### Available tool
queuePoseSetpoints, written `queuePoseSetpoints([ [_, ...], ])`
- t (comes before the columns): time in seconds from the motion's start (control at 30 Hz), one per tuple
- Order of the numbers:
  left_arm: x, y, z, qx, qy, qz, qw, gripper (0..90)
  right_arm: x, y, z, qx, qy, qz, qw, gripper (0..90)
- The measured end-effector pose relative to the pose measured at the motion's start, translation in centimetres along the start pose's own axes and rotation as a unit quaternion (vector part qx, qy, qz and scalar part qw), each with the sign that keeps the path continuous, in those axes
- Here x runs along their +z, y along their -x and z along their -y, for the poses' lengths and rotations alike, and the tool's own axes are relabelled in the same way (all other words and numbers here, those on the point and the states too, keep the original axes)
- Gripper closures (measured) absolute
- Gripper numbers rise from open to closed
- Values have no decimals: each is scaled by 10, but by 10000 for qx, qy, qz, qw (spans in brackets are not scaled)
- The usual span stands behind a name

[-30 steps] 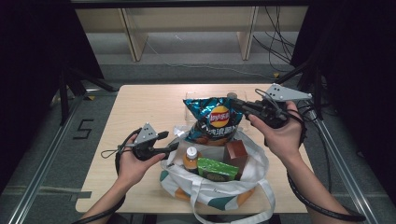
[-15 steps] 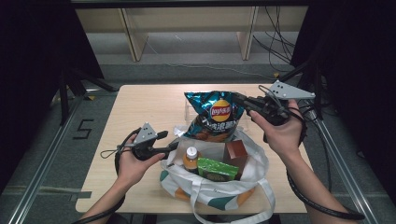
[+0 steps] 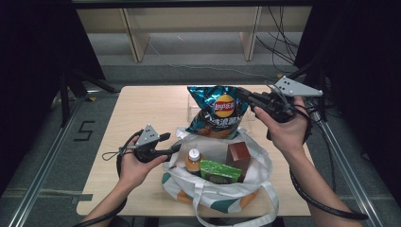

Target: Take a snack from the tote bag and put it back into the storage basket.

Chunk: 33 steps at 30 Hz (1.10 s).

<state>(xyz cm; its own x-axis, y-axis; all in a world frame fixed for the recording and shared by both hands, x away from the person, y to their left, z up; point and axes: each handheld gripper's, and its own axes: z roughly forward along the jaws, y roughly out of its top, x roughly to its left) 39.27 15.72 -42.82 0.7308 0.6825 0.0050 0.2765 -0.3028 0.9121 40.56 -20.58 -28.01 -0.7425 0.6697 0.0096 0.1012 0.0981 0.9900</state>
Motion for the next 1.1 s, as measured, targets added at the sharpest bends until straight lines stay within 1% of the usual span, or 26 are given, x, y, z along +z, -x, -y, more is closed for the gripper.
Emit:
queuePoseSetpoints([
  [0.03, 0, 0, 0, 15, -1, 1, 10000, 389, 0, 0, 0, 0, 0, 0, 10000, 900],
  [0.07, 0, 0, 0, 6, 2, -3, 10000, 390, 0, 0, -3, -30, 67, 14, 10000, 900],
  [0.13, 0, 0, 0, 11, 1, 4, 10000, 389, -1, 0, -3, -14, 36, 6, 10000, 900],
  [0.2, 0, 0, 0, 3, 5, 0, 10000, 389, -1, 0, -4, -2, 60, 17, 10000, 900],
  [0.23, 0, 0, 0, -1, 9, 5, 10000, 387, 0, 2, -5, -72, 118, 24, 9999, 900],
  [0.3, 0, 0, 0, 25, -1, 7, 10000, 385, -1, 1, -6, -17, 116, 1, 9999, 900],
  [0.37, 0, 0, 0, 22, 0, 8, 10000, 386, -2, 2, -6, -3, 124, 51, 9999, 900],
  [0.43, 0, 0, 0, 21, 6, 10, 10000, 384, -2, 2, -7, 36, 127, 37, 9999, 900],
  [0.47, 0, 0, 0, 26, 4, 10, 10000, 384, -3, 3, -8, -21, 174, 83, 9998, 900],
  [0.5, 0, 0, 1, 13, 5, 16, 10000, 383, -3, 3, -9, 3, 171, 60, 9998, 900],
  [0.53, 0, 0, 1, -1, 12, 24, 10000, 383, -3, 3, -10, 6, 224, 61, 9997, 900],
  [0.57, 0, 0, 1, -2, 22, 24, 10000, 382, -4, 3, -11, -60, 266, 79, 9996, 900],
  [0.63, 1, 1, 1, -18, 24, 23, 10000, 382, -4, 3, -13, -99, 258, 110, 9996, 900],
  [0.67, 1, 1, 1, -16, 26, 17, 10000, 382, -4, 3, -14, -149, 296, 118, 9994, 900],
  [0.7, 1, 1, 1, -23, 29, 23, 10000, 381, -4, 2, -14, -10, 259, 111, 9996, 900],
  [0.77, 0, 0, 0, -15, 32, 16, 10000, 380, -4, 4, -14, -45, 253, 116, 9996, 900],
  [0.8, 0, 0, 0, -18, 34, 13, 10000, 380, -3, 5, -15, -66, 296, 121, 9995, 900],
  [0.87, 0, 0, 0, -22, 34, 8, 10000, 380, -3, 4, -15, 15, 311, 109, 9995, 900],
  [0.9, 0, 0, 0, -28, 39, 13, 10000, 380, -4, 6, -16, -57, 278, 132, 9995, 900],
  [0.97, 1, 1, 0, -30, 38, 11, 10000, 380, -3, 7, -17, -64, 384, 159, 9991, 900],
  [1.0, 0, 1, 0, -34, 42, 14, 10000, 380, -4, 7, -18, -87, 367, 188, 9991, 900],
  [1.03, 0, 1, 0, -40, 47, 16, 10000, 381, -4, 7, -18, -3, 321, 177, 9993, 900],
  [1.1, 0, 1, 0, -37, 50, 14, 10000, 380, -3, 9, -19, -4, 369, 239, 9990, 900],
])
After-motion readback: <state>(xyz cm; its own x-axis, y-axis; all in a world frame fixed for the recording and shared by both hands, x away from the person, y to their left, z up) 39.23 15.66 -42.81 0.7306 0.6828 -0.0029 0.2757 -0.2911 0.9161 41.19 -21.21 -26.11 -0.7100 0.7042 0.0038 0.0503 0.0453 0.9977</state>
